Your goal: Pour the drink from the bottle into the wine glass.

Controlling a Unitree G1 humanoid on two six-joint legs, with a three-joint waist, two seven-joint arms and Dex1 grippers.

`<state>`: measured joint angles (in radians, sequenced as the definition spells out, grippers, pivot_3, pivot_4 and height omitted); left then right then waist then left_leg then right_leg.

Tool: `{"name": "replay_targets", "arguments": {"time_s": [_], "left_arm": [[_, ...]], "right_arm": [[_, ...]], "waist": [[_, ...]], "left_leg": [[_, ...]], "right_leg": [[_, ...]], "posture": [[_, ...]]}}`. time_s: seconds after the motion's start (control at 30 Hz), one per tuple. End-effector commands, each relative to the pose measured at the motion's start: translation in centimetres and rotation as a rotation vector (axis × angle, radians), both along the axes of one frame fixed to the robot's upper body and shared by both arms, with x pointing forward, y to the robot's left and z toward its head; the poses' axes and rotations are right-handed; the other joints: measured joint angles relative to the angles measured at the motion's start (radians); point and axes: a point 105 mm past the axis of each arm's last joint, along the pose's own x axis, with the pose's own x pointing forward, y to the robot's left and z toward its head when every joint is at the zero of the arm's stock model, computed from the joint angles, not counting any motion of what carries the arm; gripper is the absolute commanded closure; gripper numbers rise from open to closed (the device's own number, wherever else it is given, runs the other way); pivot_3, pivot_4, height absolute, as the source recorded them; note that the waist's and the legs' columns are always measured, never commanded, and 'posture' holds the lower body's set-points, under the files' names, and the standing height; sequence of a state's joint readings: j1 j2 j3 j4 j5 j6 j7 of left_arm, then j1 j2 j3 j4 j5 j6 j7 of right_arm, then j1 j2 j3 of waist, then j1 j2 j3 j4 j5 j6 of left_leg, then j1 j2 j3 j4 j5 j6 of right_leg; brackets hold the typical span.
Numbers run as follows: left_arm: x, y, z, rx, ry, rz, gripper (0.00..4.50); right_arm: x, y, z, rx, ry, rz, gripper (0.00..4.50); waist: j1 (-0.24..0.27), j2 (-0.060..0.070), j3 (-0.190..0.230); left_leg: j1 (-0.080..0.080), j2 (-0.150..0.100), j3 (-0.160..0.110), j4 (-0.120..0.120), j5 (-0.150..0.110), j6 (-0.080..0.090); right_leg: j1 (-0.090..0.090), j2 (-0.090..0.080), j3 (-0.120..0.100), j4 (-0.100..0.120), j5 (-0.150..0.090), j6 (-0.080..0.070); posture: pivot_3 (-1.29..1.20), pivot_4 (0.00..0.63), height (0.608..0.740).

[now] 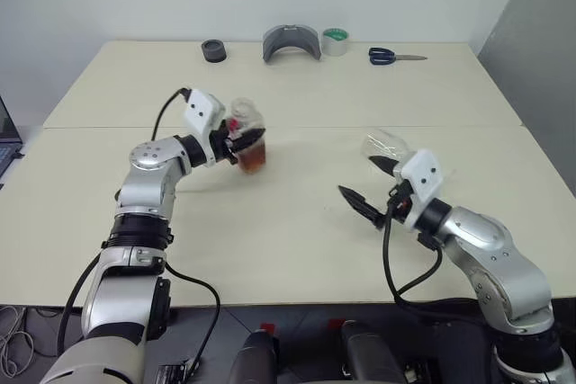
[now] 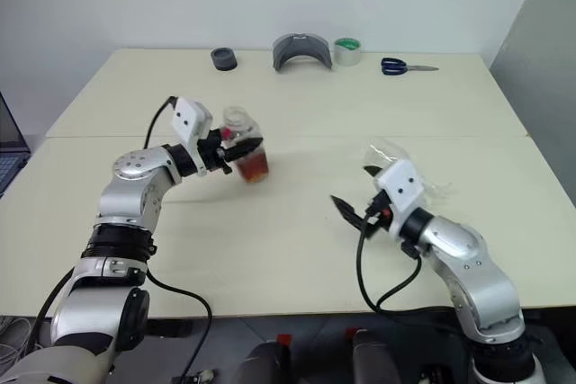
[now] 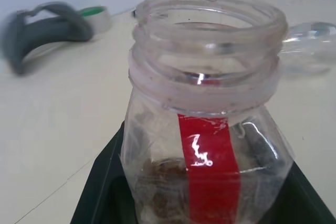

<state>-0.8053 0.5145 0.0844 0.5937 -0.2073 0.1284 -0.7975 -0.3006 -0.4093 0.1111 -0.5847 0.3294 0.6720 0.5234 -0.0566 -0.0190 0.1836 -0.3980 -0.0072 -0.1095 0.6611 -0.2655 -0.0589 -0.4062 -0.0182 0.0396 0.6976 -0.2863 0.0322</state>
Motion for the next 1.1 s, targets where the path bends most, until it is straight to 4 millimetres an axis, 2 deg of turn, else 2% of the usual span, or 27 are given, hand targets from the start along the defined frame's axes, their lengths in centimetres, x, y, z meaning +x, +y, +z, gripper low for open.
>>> {"name": "replay_targets", "arguments": {"time_s": [0.03, 0.33, 0.63, 0.9, 1.1], "left_arm": [[1.1, 3.0, 2.8, -0.028, -0.096, 0.185, 2.71], [1.5, 7.6, 2.0, -0.08, -0.072, 0.444, 2.71], [0.9, 8.6, 1.1, -0.119, -0.078, 0.49, 2.71], [0.4, 9.7, -0.3, -0.166, -0.048, 0.54, 0.12], [0.1, 9.8, -0.9, -0.157, -0.039, 0.533, 0.03]], "right_arm": [[0.4, 2.7, 0.3, -0.011, 0.006, 0.078, 0.0], [2.6, 7.8, 1.3, -0.036, -0.013, 0.146, 0.0], [2.6, 9.7, 1.6, -0.044, -0.041, 0.197, 0.0], [2.3, 10.2, 1.5, -0.056, -0.052, 0.222, 0.0], [2.1, 10.3, 1.4, -0.062, -0.052, 0.231, 0.0]], "waist": [[0.0, 0.0, 0.0], [0.0, 0.0, 0.0], [0.0, 0.0, 0.0], [-0.001, 0.0, 0.0], [0.0, 0.0, 0.0]], "left_leg": [[0.0, 0.0, 0.0, 0.0, 0.0, 0.0], [-0.001, -0.001, -0.001, 0.0, 0.0, -0.001], [0.0, -0.001, 0.0, 0.0, 0.0, -0.001], [0.0, 0.0, 0.0, 0.0, 0.0, -0.001], [0.0, -0.001, 0.0, 0.0, 0.0, -0.001]], "right_leg": [[0.0, 0.0, 0.0, 0.0, 0.0, 0.0], [-0.001, -0.001, 0.0, 0.0, 0.0, 0.0], [-0.001, -0.002, 0.0, 0.0, 0.0, 0.0], [-0.002, -0.002, 0.0, 0.001, 0.0, 0.0], [-0.002, -0.002, 0.0, 0.0, 0.0, 0.0]], "posture": [[0.0, 0.15, 0.74], [0.0, 0.15, 0.74], [0.0, 0.15, 0.74], [0.0, 0.15, 0.74], [0.0, 0.15, 0.74]]}}
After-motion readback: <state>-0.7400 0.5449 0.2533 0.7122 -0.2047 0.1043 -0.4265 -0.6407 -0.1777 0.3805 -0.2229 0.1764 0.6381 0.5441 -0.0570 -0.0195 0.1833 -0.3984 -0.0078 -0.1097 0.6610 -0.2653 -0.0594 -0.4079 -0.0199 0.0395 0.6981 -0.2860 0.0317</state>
